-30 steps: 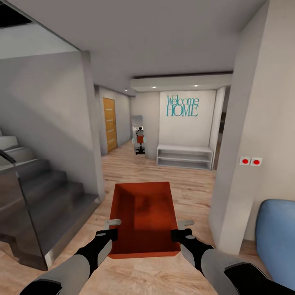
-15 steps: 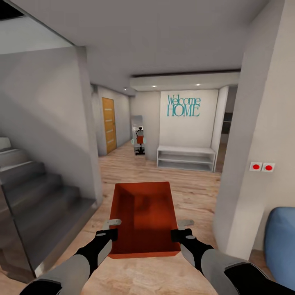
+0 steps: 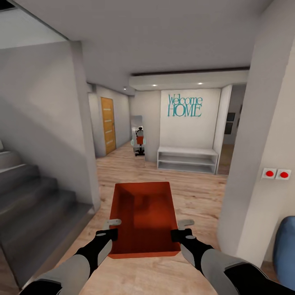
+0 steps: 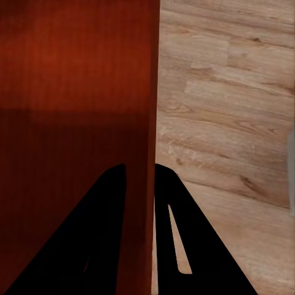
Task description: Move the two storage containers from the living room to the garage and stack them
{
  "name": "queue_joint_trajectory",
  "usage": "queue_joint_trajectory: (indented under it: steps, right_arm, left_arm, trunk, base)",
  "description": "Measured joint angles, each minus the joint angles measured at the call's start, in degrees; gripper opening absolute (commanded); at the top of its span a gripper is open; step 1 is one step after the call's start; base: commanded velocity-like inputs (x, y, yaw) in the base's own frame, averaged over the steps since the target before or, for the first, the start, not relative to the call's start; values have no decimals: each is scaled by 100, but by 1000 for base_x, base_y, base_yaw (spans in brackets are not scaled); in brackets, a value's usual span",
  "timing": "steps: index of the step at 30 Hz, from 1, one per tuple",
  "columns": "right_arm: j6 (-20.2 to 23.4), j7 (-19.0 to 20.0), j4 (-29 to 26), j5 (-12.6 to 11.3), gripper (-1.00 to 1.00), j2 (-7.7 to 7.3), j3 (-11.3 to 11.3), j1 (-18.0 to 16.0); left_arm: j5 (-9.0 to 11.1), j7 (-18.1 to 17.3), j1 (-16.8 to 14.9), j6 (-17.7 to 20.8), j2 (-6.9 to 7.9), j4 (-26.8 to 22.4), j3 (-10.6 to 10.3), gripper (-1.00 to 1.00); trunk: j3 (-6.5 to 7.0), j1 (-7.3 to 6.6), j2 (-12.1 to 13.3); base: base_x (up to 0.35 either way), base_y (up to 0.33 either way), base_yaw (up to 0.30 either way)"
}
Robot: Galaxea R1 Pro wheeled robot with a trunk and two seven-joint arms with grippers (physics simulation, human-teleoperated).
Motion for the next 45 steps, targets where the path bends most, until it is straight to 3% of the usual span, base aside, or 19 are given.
queue_joint_trajectory:
  steps: [45]
  right_arm:
    - [34,0,-5,12,-100,0,2,-1]
  left_arm:
    - [22,1,2,2,0,14,0,-100]
  trunk:
    - [0,0,0]
  base:
    - [323,0,0]
